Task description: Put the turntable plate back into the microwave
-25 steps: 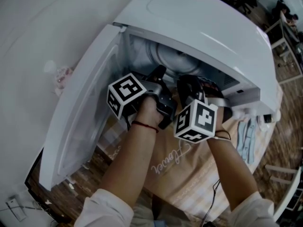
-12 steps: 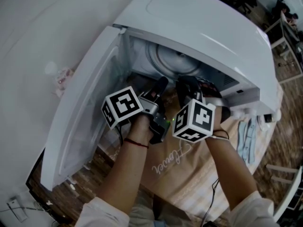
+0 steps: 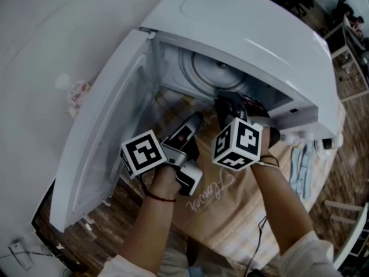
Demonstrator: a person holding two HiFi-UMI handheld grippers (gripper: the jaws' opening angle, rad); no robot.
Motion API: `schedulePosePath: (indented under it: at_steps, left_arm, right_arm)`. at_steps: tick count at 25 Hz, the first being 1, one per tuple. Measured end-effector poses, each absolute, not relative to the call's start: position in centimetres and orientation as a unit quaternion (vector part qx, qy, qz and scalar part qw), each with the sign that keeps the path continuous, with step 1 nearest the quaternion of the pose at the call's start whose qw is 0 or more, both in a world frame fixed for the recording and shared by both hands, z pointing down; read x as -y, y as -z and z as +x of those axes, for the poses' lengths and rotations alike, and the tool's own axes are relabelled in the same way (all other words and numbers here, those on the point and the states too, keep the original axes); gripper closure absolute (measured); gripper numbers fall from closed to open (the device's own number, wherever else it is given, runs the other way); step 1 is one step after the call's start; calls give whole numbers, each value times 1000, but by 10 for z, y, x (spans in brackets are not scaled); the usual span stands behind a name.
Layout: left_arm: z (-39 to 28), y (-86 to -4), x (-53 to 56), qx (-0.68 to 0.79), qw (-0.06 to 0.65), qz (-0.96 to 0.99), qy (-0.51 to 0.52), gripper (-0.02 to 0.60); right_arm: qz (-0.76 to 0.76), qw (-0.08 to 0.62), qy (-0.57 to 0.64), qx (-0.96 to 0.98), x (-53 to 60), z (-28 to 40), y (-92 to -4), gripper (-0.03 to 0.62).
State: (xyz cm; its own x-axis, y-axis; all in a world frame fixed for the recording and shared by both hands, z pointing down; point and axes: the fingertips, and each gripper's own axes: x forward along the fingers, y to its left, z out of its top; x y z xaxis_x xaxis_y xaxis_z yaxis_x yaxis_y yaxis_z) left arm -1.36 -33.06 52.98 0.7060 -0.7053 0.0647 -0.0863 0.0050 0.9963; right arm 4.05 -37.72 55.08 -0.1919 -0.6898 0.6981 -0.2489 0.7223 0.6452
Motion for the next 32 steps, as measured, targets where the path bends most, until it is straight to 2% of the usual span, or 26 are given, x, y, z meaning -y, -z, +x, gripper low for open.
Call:
schedulePosePath:
  at_steps: [8,25,32]
  left_arm:
    - [-19,-511,343,276,637,651,307,468]
    - [-22,-509,333,272,646,635,325,468]
    - [-20,-509,331,268,648,634,325,468]
  right_arm:
    - [322,549,207,743,377,41,-551,540]
    - [334,536,206,748,376,40,-552,540]
    - [324,558,248,723,371,39,-553,540]
